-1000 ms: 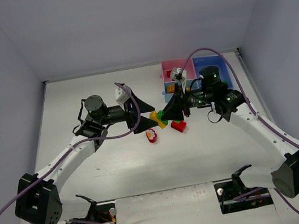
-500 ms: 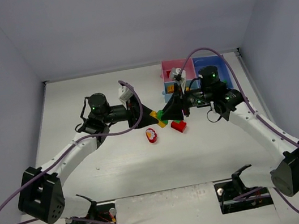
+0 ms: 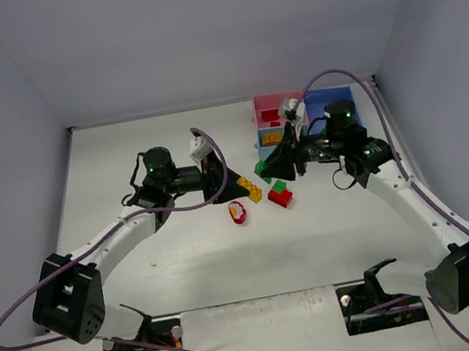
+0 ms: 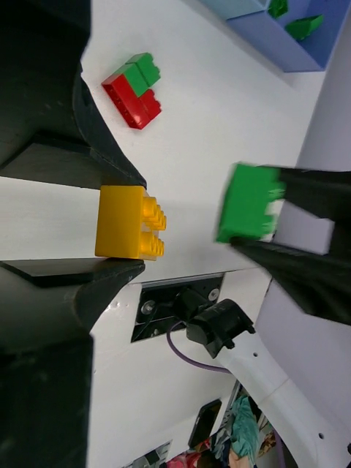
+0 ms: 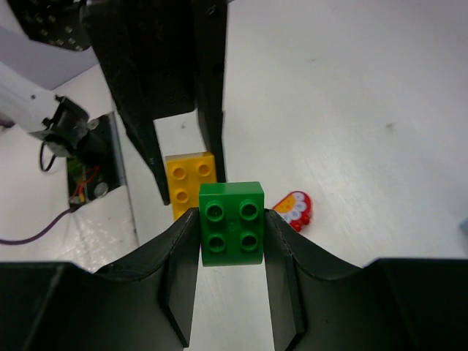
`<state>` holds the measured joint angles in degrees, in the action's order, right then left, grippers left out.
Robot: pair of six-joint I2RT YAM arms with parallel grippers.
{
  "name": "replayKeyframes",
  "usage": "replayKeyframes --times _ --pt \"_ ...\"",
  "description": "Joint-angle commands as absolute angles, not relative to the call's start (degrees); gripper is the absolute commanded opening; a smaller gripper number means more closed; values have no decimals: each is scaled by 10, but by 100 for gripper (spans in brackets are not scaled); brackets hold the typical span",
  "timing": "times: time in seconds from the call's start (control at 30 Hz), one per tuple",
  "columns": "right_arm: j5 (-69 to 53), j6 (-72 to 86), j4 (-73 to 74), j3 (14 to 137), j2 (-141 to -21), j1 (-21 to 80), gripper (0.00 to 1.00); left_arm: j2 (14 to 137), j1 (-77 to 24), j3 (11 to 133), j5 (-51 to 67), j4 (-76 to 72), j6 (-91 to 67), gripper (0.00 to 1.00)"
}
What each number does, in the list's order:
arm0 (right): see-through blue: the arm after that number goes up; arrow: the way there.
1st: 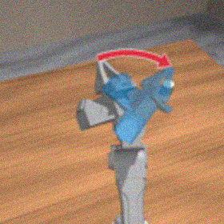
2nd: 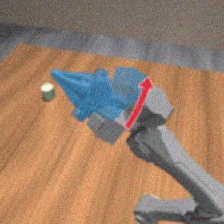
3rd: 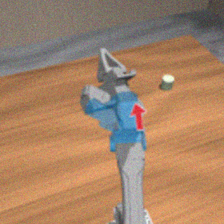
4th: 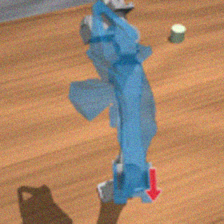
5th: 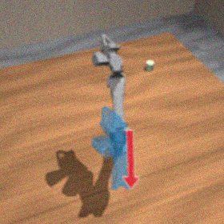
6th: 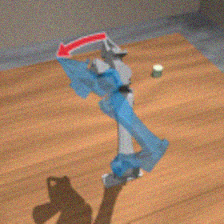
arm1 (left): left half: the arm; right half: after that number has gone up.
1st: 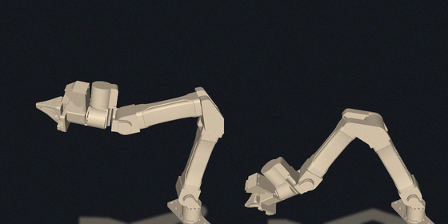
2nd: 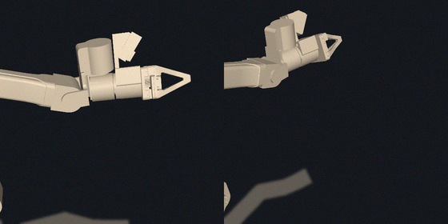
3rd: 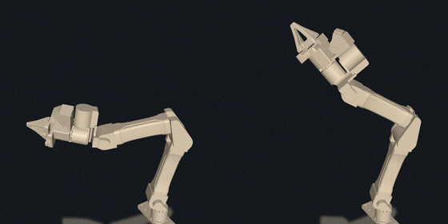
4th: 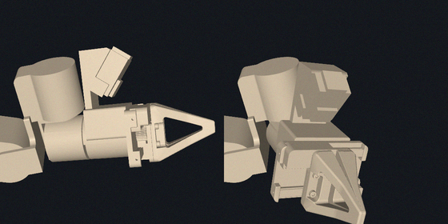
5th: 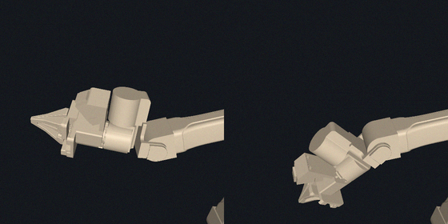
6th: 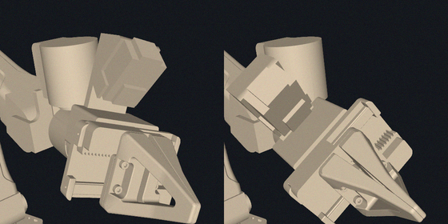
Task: Sort the legos into containers by color
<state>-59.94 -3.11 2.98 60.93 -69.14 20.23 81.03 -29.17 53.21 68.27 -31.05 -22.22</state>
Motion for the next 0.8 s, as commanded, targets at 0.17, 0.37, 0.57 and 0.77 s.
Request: replayKeyframes --times 0.17,0.37,0.57,0.77 --pt "-510 -47 -19 646 -671 137 0 804 -275 499 714 -336 -216 0" --pt "-155 -1 -18 683 -749 102 0 773 -275 496 655 -267 -164 0" --pt "-17 86 -17 750 -873 28 1 731 -278 495 565 -201 -120 0" --pt "25 105 -11 816 -1003 -14 14 692 -284 476 476 -178 -94 0"
